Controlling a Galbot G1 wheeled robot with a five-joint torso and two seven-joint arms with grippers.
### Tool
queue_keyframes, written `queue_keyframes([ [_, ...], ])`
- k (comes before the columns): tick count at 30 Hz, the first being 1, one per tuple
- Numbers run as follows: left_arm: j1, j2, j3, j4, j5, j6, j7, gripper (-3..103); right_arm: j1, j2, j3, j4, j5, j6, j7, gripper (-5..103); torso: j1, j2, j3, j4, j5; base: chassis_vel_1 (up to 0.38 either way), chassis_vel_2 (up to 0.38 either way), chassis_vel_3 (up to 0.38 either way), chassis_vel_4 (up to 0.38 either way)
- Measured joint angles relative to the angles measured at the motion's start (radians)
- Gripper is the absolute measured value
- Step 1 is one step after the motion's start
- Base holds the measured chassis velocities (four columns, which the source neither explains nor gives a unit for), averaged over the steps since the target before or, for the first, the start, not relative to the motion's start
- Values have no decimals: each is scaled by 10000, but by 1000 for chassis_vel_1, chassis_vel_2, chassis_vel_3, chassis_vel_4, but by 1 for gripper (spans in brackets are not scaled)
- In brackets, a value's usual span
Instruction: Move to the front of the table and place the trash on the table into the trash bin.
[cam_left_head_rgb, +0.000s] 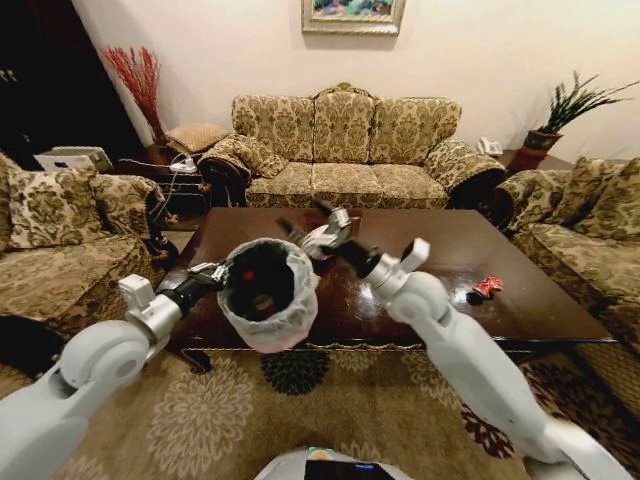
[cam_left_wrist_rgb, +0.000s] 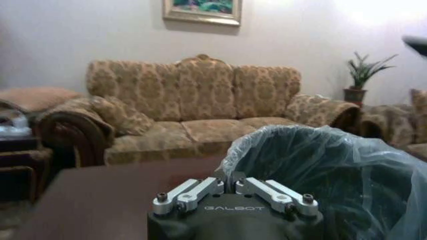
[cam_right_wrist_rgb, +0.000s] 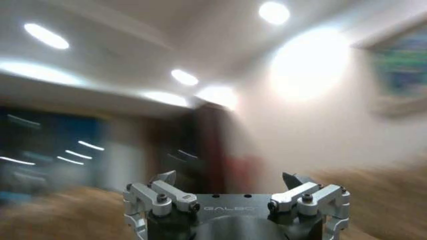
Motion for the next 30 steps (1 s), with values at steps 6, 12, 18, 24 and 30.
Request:
queue_keyframes([
  [6,-51,-338,-75,47,66,-58,57,3,-808,-90,323,-683,-331,-552,1361,100,0,0,1,0,2,0,0,0,0],
  [12,-30,-427,-26,-100,79,-60,185,3,-858,413,43,-1864,-722,-337,1319,100,0,0,0,2,-1,-15,-13,18,18],
  [18,-191,-235,-17,-13,68,-72,250,3,-717,814,-252,-2789,-1325,209,1497,100,1,0,1,3,3,-78,-96,100,103],
  [24,-414,2,-76,129,213,-236,263,3,-252,1244,-418,-3505,-1252,67,1675,100,1,0,1,-4,0,-62,-65,44,35],
  [30,-490,84,-55,124,247,-274,339,3,-100,1482,-545,-3896,-1458,-49,1837,100,0,0,0,6,-6,3,11,5,-2],
])
